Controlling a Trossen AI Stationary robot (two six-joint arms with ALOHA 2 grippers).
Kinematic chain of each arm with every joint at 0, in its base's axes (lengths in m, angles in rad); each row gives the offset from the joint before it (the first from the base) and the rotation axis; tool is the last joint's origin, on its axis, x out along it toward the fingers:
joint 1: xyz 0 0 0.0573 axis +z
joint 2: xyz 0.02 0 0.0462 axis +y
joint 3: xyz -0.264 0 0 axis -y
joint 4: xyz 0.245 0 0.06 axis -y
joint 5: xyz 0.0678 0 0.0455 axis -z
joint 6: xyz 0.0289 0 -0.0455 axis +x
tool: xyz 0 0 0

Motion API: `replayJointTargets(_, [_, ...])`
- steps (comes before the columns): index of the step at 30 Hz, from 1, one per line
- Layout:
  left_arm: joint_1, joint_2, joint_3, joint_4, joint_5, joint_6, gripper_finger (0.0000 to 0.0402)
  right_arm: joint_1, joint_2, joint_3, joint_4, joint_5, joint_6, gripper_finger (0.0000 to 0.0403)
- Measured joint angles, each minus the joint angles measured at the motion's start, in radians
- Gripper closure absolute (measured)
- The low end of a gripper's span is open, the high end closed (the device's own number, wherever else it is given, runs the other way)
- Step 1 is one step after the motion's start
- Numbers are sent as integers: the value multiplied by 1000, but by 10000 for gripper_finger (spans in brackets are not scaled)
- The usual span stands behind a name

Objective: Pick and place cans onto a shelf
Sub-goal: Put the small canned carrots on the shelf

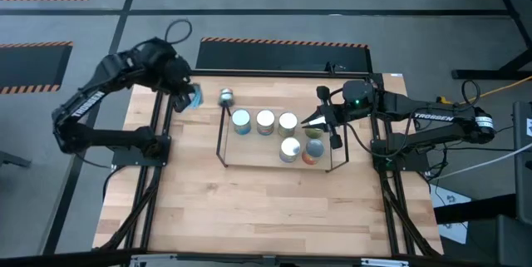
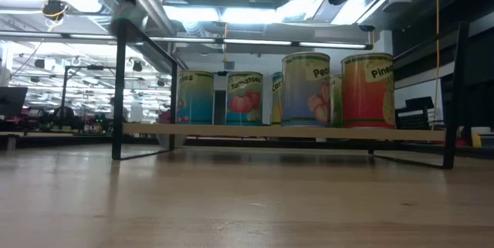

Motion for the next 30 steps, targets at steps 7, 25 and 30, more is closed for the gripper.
replayJointTargets(7, [-137, 12, 29, 302, 2, 2, 399, 0, 0, 0, 0, 0, 0, 341])
replayJointTargets(25, [-618, 291, 26, 479, -263, 71, 399, 0, 0, 0, 1, 2, 0, 341])
replayJointTargets(30, [-723, 340, -32, 542, -311, 32, 398, 0, 0, 0, 1, 2, 0, 341])
